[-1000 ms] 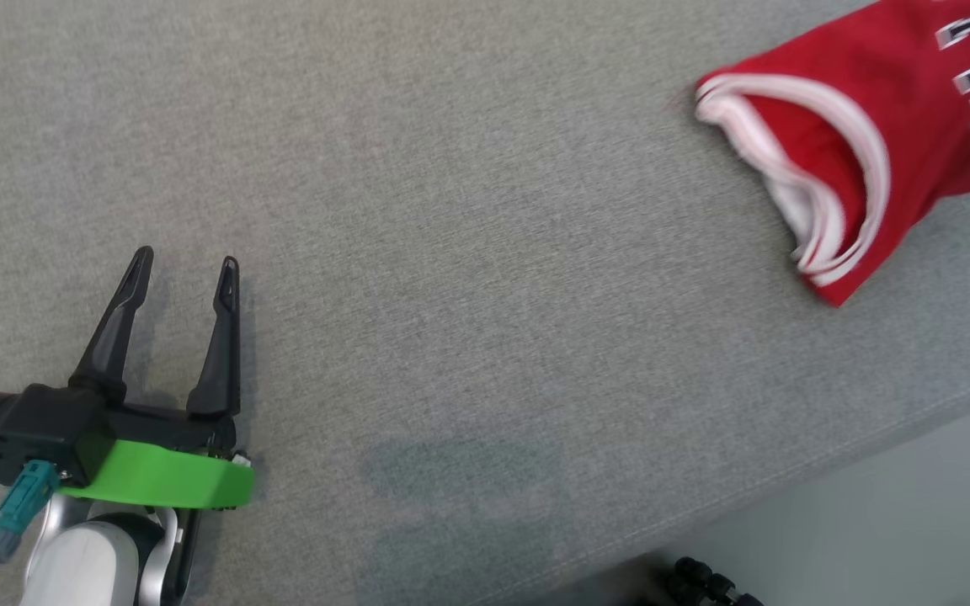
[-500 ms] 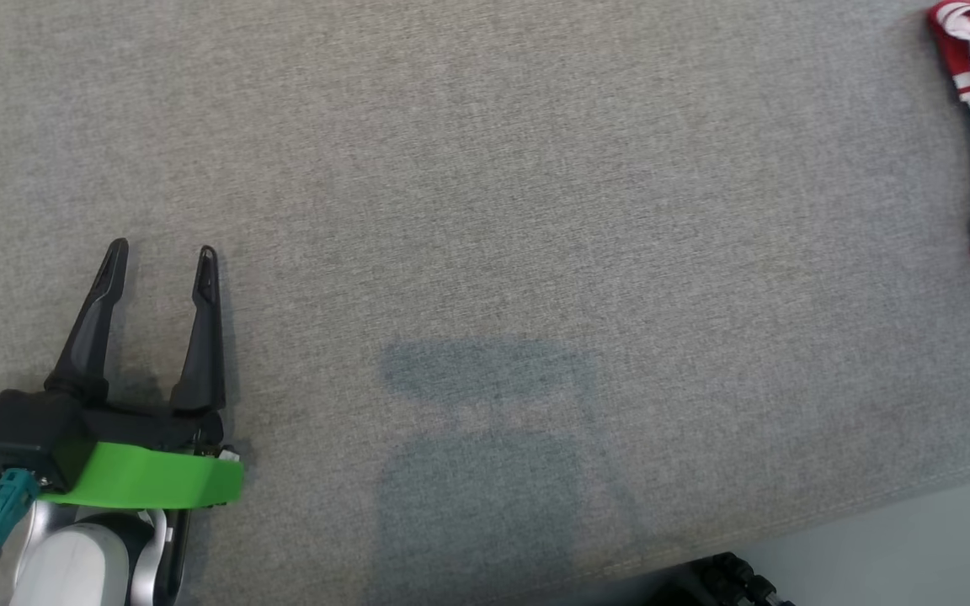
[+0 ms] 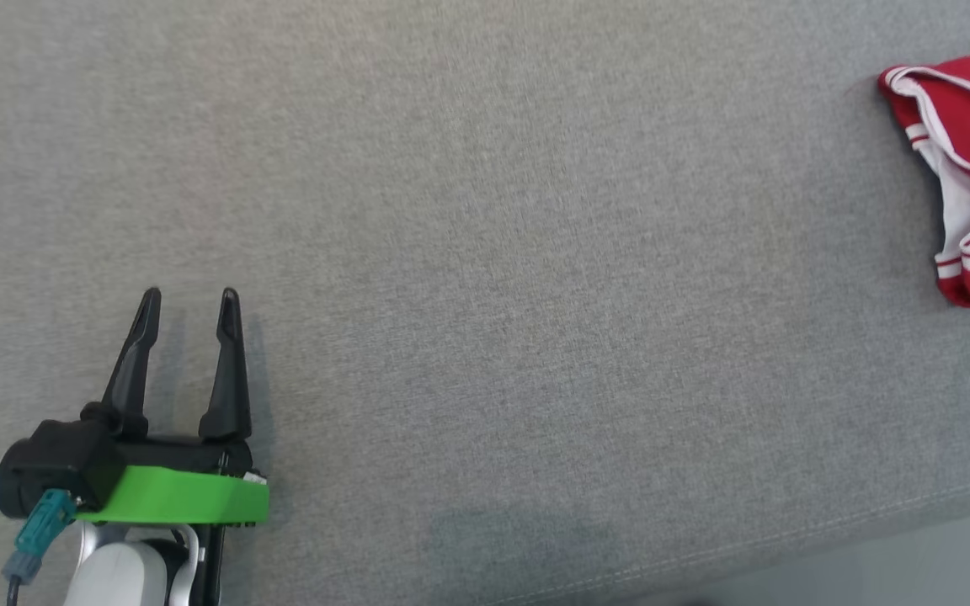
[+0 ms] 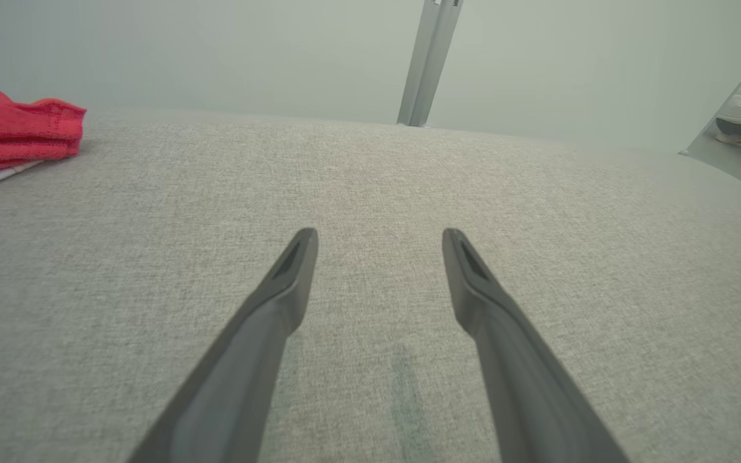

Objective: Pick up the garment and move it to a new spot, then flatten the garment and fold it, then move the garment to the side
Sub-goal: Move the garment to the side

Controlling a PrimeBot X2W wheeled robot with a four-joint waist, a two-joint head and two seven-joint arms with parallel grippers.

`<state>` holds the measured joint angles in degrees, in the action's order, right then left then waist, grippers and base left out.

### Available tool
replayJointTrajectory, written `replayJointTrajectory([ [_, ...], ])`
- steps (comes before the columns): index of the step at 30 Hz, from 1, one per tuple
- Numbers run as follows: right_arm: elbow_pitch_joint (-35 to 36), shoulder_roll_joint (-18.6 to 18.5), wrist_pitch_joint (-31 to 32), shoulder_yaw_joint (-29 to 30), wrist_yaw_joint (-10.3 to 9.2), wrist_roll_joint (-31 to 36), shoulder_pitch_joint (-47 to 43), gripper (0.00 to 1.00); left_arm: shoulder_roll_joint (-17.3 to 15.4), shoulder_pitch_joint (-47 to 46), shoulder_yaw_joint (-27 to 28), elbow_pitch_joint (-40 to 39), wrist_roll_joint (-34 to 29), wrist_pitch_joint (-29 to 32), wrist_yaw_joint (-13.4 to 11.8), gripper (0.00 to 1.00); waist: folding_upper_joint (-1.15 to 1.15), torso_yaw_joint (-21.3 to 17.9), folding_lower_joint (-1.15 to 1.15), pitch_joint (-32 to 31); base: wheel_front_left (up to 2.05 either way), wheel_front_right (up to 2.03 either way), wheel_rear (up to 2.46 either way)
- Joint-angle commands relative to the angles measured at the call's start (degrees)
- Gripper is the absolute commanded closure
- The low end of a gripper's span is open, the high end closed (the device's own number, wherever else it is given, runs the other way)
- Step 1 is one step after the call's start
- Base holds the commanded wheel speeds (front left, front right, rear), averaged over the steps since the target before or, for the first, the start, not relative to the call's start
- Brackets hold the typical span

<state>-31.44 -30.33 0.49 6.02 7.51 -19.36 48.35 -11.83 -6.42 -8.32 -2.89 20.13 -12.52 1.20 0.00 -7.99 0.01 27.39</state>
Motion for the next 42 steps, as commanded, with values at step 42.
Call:
replayJointTrajectory([
  [42,15.0,24.9,-15.7,-2.1,-0.05,12.3,-48.8,0.00,7.0,11.3,10.2,14.3,-3.2,-2.7,6.3,0.00,0.00,7.7,-0.01,-26.2,0.00,0.00,0.00],
])
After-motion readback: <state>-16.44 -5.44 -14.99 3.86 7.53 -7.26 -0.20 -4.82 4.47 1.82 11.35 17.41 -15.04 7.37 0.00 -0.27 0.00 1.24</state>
